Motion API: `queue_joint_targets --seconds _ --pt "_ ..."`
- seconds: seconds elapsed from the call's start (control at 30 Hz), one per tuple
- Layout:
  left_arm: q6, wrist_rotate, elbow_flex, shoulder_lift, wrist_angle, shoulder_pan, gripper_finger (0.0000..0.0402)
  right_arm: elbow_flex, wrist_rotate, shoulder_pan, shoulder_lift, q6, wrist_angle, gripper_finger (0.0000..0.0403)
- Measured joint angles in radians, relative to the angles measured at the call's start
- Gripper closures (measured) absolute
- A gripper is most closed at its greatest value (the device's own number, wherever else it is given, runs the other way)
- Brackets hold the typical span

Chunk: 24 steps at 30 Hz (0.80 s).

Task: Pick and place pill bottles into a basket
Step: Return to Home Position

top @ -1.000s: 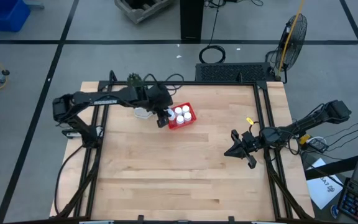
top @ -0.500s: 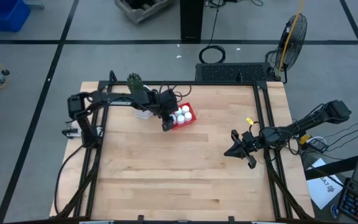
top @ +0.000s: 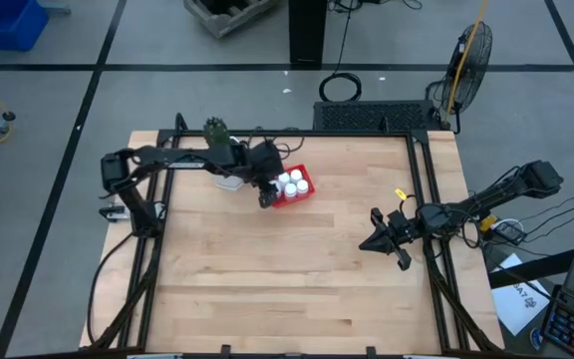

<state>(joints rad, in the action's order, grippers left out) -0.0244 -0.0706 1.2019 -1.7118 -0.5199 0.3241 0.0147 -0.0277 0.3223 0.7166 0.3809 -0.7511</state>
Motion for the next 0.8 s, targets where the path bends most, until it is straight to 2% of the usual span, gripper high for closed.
queue_joint_targets --seconds 0.17,0.33,0.47,0.53,0.67,0.7,0.8 --pt "0.008 -0.025 0.0 0.102 -0.016 -0.004 0.0174 0.0 0.0 0.0 0.0 0.0 0.0 0.0399" --pt "0.028 -0.044 -0.003 0.2 -0.072 -0.04 0.0184 0.0 0.0 0.0 0.0 0.0 0.0 0.0399" --pt "0.04 -0.062 -0.046 0.289 -0.076 -0.126 0.0236 0.0 0.0 0.0 0.0 0.0 0.0 0.0399" --pt "0.059 -0.061 -0.084 0.334 -0.085 -0.184 0.0282 0.0 0.0 0.0 0.0 0.0 0.0 0.0399" --pt "0.093 -0.015 -0.209 0.455 0.003 -0.31 0.038 0.0 0.0 0.0 0.0 0.0 -0.001 0.0399" --pt "0.112 0.004 -0.252 0.489 0.046 -0.337 0.0389 0.0 0.0 0.0 0.0 0.0 0.0 0.0399" --pt "0.137 0.067 -0.396 0.603 0.177 -0.401 0.0382 0.0 0.0 0.0 0.0 0.0 -0.001 0.0399"
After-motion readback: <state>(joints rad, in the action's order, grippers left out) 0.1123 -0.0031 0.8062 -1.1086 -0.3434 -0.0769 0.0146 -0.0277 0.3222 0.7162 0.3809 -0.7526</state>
